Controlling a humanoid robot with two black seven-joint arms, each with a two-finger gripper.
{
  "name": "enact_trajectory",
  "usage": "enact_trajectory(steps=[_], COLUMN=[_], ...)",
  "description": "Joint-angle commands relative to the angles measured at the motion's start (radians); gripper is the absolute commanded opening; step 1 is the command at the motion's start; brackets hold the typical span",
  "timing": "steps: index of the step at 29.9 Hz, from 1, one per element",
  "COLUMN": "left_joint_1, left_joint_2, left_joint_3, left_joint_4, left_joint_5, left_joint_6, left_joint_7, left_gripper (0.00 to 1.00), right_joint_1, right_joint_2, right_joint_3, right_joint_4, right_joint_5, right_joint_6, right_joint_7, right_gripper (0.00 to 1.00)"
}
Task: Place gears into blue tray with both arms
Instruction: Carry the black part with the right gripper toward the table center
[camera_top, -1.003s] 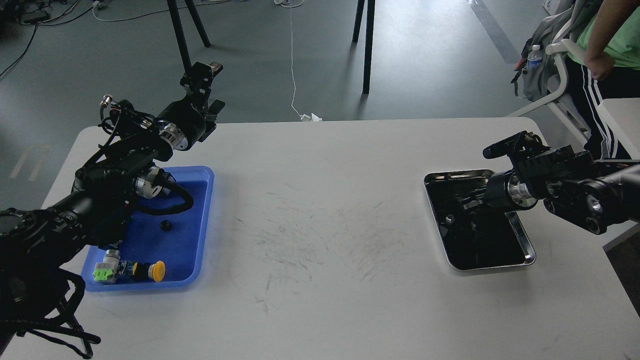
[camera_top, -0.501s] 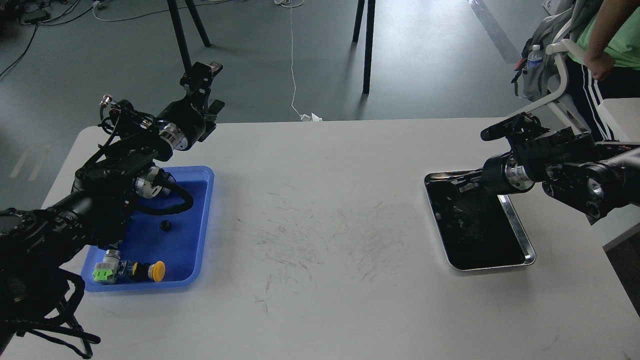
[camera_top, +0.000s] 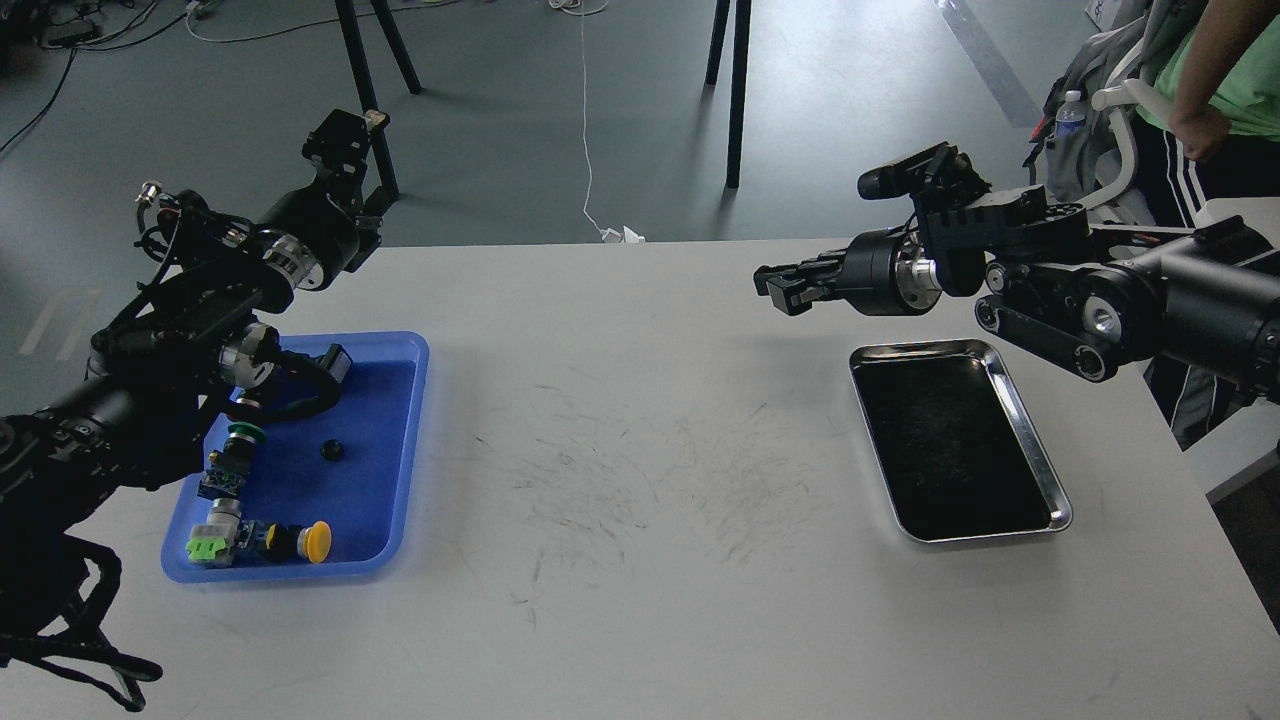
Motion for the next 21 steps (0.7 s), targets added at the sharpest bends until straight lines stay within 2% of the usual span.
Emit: enact_trajectory(steps=[1, 10, 15, 21], left_joint_1=[0.000, 0.000, 0.000, 0.000], left_joint_2=[0.020, 0.057, 0.069, 0.092], left_joint_3=[0.000, 0.000, 0.000, 0.000], left_joint_4=[-0.001, -0.001, -0.001, -0.001], left_joint_5=[0.000, -0.001, -0.008, -0.008], left_joint_6=[-0.007, -0.017, -0.028, -0.033], left_joint_7=[0.000, 0.000, 0.000, 0.000], left_gripper=[0.98, 0.98, 0.98, 0.98], right_joint_1=[-0.014, -0.072, -0.116, -0.181], right_joint_2=[0.086, 0.258, 0.258, 0.258], right_joint_3=[0.013, 0.015, 0.010, 0.001], right_joint_4=[0.007, 0.022, 0.024, 0.014], right_joint_5=[0.000, -0.003, -0.012, -0.066], right_joint_6=[-0.068, -0.152, -0.186, -0.206], right_joint_7=[0.007, 0.022, 0.061, 0.063], right_gripper=[0.01, 0.01, 0.01, 0.01])
